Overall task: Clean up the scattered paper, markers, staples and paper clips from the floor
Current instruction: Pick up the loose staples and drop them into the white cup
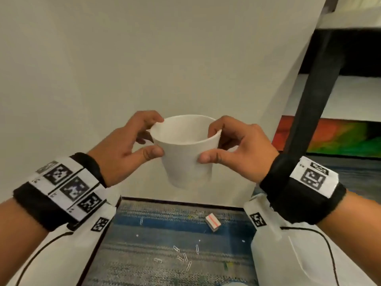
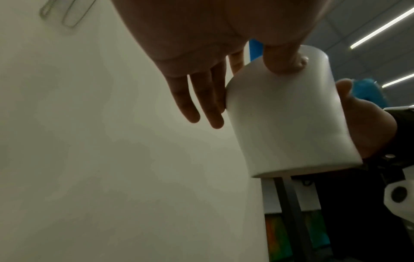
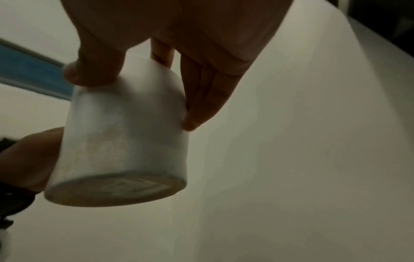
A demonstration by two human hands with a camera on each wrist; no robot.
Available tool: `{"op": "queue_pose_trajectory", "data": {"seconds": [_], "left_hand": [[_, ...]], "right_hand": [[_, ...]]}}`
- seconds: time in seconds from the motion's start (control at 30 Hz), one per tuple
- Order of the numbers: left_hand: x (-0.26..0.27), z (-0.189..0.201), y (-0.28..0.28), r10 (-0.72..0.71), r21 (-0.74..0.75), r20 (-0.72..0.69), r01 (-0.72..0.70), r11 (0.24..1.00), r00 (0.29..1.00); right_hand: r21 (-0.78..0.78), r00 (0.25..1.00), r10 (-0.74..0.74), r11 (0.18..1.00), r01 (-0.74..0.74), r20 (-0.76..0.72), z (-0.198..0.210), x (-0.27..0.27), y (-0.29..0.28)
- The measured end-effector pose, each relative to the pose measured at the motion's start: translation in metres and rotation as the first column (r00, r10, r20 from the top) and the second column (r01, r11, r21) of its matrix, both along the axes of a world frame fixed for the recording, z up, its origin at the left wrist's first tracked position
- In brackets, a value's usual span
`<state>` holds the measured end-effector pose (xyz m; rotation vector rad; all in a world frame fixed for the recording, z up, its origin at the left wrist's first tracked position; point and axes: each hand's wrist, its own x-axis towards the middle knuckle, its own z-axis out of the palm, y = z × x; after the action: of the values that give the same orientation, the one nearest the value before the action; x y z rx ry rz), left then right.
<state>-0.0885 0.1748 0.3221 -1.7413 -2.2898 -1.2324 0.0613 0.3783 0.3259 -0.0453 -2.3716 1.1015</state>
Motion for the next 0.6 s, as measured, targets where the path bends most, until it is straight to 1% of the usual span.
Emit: {"op": "queue_pose_trajectory", "data": {"seconds": [0.1,0.17,0.27,0.33,0.4,0.47,0.53,0.6], "left_hand": [[0.008,0.053,0.026,-0.049,0.092,-0.024,0.051,0.994,0.999],[0.013,0.086,0.046,-0.07,0.134,-0.051,0.077,0.988,0.996],[0.024,0.136,0.083,-0.044,0.193,-0.123,0.067,0.979,0.991],[0.035,0.166,0.116,-0.03,0.271,-0.123,0.062,0.96,0.992],[0.051,0.187,0.154,-0.052,0.387,-0.083,0.08,0.918,0.995],[0.071,0.202,0.195,-0.114,0.5,0.017,0.09,0.861,0.993],[0.094,0.215,0.233,-0.188,0.563,0.133,0.082,0.822,0.973],[0.114,0.227,0.268,-0.244,0.587,0.232,0.065,0.807,0.942]], "right_hand": [[0.043,0.996,-0.028,0.999,0.032,-0.081,0.066,0.016,0.012],[0.07,0.992,-0.061,0.995,0.07,-0.115,0.099,0.025,0.024],[0.104,0.975,-0.145,0.981,0.164,-0.17,0.142,0.045,0.049],[0.086,0.959,-0.197,0.972,0.218,-0.205,0.166,0.06,0.069],[0.058,0.93,-0.268,0.955,0.291,-0.25,0.185,0.074,0.089],[0.051,0.887,-0.343,0.925,0.375,-0.31,0.204,0.089,0.109],[0.05,0.831,-0.408,0.887,0.458,-0.378,0.221,0.103,0.126],[0.065,0.769,-0.484,0.828,0.556,-0.417,0.238,0.119,0.145]]}}
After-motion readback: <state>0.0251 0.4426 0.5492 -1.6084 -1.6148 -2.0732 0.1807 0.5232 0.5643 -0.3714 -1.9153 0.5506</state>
